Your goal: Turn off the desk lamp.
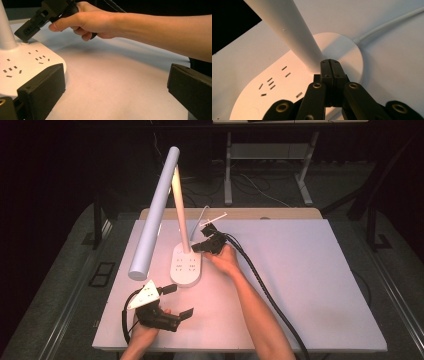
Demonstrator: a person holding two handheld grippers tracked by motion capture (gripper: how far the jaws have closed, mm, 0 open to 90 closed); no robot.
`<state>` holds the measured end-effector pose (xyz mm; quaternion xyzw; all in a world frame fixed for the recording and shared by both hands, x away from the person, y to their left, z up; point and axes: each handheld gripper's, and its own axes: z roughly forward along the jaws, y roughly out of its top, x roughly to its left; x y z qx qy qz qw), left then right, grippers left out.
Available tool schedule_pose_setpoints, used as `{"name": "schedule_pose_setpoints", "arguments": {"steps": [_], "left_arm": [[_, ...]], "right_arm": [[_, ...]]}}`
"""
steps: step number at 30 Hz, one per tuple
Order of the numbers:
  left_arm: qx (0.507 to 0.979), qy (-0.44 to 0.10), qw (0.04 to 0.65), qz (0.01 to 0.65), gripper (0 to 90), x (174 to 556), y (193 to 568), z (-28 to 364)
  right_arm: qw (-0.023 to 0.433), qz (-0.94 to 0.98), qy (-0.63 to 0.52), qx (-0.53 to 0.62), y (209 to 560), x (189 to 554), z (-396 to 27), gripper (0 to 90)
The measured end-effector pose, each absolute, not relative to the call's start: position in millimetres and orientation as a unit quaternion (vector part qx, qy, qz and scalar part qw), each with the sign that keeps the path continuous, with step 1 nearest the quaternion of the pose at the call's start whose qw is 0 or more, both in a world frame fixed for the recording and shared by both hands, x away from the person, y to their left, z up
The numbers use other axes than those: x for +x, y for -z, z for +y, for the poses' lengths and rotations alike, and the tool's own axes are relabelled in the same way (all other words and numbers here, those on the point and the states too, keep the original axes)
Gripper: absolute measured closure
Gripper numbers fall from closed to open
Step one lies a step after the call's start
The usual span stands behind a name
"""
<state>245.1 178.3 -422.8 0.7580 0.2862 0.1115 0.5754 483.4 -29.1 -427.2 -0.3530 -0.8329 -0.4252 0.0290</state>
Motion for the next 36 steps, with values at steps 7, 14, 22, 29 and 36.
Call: {"name": "schedule_pose_setpoints", "arguments": {"steps": [7, 14, 22, 29, 36], "left_arm": [[0.759, -0.111, 0.575, 0.284, 0.4, 245.2, 422.8, 177.4], [0.760, -0.111, 0.574, 0.284, 0.4, 245.0, 422.8, 176.4], [0.761, -0.111, 0.573, 0.283, 0.4, 244.3, 422.8, 174.5], [0.760, -0.111, 0.573, 0.285, 0.4, 245.4, 422.9, 176.8], [0.760, -0.111, 0.574, 0.284, 0.4, 244.5, 422.8, 175.6]], "right_arm": [[0.037, -0.831, 0.426, -0.357, 428.0, 484.7, -31.1, 90.0], [0.034, -0.835, 0.421, -0.353, 428.5, 485.0, -30.7, 90.0], [0.019, -0.840, 0.413, -0.351, 426.5, 482.4, -28.7, 90.0], [0.028, -0.833, 0.422, -0.356, 426.8, 483.4, -28.8, 90.0], [0.032, -0.830, 0.423, -0.361, 427.2, 484.2, -30.0, 90.0]]}}
